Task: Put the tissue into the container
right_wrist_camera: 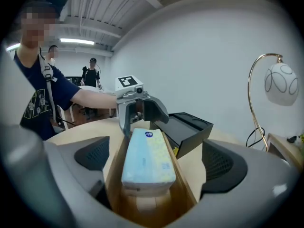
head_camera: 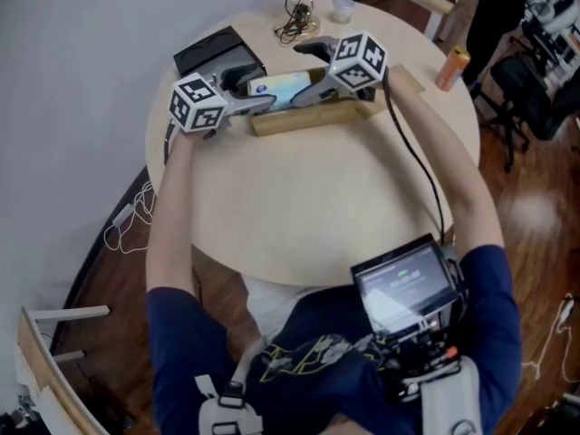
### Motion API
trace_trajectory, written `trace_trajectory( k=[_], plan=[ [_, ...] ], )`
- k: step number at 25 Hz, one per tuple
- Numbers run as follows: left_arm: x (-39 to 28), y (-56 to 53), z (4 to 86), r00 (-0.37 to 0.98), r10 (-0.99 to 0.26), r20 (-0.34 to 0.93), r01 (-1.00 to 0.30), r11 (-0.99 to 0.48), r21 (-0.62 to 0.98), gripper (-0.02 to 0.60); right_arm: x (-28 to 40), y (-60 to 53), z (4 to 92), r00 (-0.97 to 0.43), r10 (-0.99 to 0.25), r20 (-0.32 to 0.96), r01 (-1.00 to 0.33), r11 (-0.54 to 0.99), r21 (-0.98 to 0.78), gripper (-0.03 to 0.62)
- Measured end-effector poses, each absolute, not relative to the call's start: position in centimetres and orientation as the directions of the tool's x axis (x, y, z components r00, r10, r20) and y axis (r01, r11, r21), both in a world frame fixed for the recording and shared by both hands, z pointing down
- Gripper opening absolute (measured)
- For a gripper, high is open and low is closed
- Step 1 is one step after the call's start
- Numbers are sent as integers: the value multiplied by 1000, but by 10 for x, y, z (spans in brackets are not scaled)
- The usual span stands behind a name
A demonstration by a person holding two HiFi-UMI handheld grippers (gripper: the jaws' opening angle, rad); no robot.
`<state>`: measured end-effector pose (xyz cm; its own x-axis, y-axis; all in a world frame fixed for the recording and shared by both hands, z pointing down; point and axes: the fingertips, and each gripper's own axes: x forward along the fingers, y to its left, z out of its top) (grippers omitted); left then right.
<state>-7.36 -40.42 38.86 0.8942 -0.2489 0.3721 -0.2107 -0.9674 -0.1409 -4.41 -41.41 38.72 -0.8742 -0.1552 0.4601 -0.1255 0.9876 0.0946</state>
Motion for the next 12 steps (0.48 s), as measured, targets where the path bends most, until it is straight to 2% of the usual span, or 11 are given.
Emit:
trace_trajectory(
  k=[5,12],
  plan=[
    [-83,-398,358,926,-259,276,-237,-965,-109,373,-35,-397,354,-916,-158,370,-131,987,97,583],
    [-61,-347,333,952,-168,254,-135,-981,-143,371,-31,-354,318,-966,-91,243,-75,994,73,583]
  ],
)
